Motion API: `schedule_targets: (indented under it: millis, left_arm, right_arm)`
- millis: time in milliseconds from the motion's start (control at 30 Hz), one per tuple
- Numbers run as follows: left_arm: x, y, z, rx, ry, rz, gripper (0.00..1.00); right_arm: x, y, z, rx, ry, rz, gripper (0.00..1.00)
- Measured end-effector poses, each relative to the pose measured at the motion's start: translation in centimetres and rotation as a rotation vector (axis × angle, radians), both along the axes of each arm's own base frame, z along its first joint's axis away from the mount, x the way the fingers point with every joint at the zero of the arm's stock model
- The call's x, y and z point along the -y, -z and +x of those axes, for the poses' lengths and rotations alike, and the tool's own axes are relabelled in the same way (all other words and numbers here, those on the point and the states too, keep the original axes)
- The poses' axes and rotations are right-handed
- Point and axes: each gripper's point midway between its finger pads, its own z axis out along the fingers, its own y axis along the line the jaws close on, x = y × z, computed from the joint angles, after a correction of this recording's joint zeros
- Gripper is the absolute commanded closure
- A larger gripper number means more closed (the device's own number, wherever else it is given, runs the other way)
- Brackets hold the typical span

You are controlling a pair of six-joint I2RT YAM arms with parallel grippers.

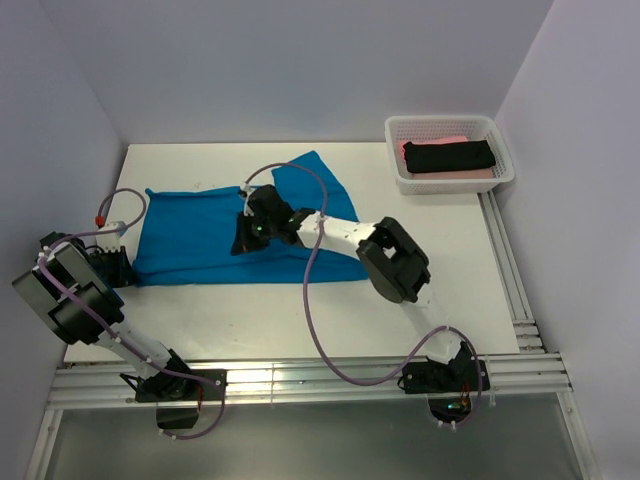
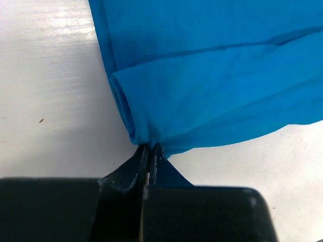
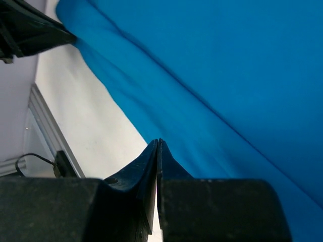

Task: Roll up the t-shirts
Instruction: Fold the tshirt

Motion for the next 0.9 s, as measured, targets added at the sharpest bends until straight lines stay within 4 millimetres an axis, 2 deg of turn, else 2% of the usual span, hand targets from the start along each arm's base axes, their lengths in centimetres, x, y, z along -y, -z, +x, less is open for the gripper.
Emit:
schedule_targets:
  millis: [133,400,633,900]
  left_arm:
    - [0.0,0.0,0.0,0.004,0.001,0.003,1.00]
    - [0.0,0.0,0.0,0.008,0.016,0.013,1.00]
    - [-0.1,0.0,0.0,0.010,0.022,0.018,1.00]
    - [-0.1,0.0,-0.1,0.012,0.031,0.023,1.00]
  right_arm:
    - [-3.6,0.5,-1.2,0.001,-0.021,0.052,0.96]
    - [-8.9,2.1,-2.7,-0.016,-0.044,0.122,0.98]
    - [-9.9,3.8,-3.0,-0.022,-0.019,0.104,1.00]
    - [-9.9,4.2,-1.8,0.004,0.037,0.086,1.00]
